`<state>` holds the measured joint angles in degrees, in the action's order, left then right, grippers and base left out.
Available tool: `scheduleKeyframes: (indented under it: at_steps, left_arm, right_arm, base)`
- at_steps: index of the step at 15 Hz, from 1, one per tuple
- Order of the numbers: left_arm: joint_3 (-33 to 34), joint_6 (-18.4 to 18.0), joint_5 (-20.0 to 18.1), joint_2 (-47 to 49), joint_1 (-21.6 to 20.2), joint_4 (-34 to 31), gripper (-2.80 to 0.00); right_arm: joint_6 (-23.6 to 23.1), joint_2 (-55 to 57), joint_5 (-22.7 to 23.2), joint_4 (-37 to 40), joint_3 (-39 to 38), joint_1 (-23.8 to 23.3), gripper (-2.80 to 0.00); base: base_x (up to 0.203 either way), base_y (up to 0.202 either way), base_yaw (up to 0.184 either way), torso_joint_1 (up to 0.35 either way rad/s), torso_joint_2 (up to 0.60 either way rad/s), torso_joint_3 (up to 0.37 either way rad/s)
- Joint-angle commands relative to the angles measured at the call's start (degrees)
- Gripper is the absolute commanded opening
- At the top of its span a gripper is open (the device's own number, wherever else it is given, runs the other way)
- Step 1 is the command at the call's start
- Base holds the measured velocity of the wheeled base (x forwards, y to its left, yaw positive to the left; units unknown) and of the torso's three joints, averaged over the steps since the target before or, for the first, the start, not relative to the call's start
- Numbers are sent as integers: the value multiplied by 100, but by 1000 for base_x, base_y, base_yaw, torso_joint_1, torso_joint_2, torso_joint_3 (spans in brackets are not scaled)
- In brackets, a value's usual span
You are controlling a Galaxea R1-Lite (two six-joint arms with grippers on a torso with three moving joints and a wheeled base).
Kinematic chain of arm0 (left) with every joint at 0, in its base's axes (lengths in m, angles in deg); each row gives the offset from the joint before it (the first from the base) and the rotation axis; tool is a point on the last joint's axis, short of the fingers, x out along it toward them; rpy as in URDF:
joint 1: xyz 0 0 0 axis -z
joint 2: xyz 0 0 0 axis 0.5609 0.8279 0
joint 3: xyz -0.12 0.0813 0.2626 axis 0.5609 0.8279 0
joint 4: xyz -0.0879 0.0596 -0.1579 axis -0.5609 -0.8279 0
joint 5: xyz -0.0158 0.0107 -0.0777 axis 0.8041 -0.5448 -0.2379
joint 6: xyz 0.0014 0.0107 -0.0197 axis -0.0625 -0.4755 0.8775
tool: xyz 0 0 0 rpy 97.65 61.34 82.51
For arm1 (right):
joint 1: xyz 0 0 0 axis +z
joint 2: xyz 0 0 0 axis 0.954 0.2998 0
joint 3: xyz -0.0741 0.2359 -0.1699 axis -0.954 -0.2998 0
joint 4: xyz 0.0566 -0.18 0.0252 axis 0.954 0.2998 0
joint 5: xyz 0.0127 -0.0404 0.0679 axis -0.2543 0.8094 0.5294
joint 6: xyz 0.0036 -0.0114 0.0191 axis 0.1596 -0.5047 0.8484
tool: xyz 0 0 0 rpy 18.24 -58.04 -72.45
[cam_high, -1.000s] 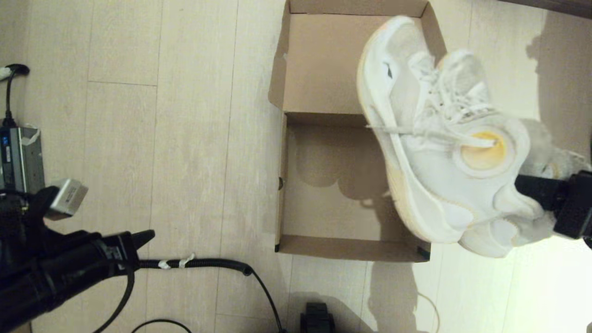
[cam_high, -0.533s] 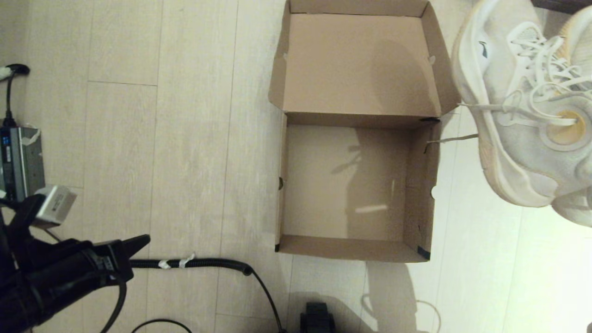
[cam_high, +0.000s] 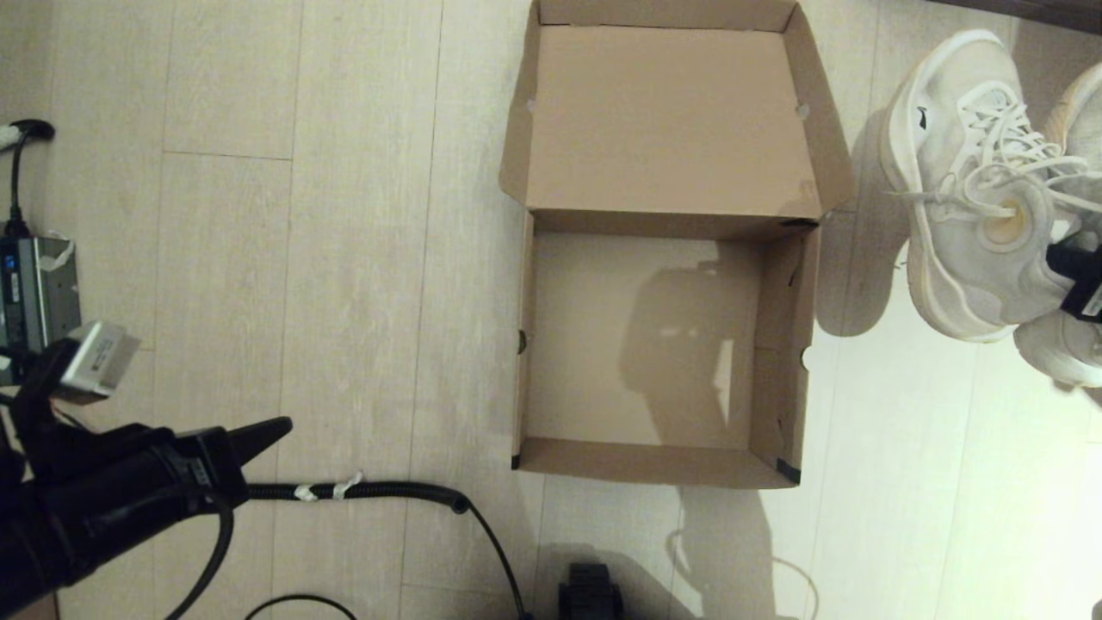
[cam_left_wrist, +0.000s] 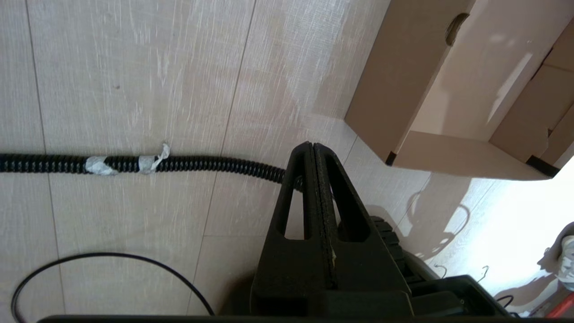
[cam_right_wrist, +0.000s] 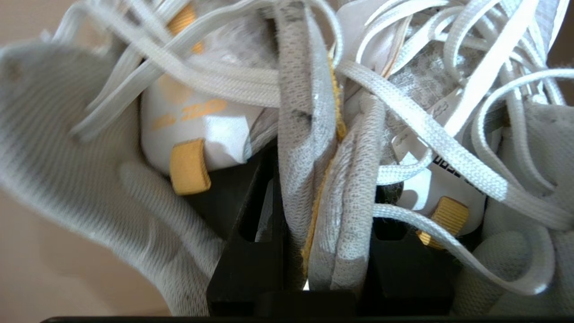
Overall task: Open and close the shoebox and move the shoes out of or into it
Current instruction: Put the shoes out of the shoe box
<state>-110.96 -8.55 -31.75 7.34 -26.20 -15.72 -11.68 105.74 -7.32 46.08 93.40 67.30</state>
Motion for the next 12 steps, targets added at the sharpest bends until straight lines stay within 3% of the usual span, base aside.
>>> scheduleKeyframes:
  at_steps: [1,8,9,10,12]
  left_arm:
    - [-37,18,-5,38,0,23,-280]
    - [-114,48,-159,40,0,17,-280]
    - [-138,55,-163,29,9,14,-280]
    - [-178,49,-163,5,4,10,-280]
    - [-186,27,-128,-118,9,-18,-280]
  right_arm:
    - [12,773,-10,-117,-36,-62,-280]
    - [-44,3029,-36,-1988,-2,-138,-280]
    - [-41,3191,-37,-2373,17,-180,-181]
    - [-9,3190,-22,-2433,6,-211,0]
    - [-9,3109,-29,-2441,-62,-241,0]
  base:
    - [0,0,0,0,0,0]
    - [0,0,0,0,0,0]
    - [0,0,0,0,0,0]
    - [0,0,0,0,0,0]
    - [0,0,0,0,0,0]
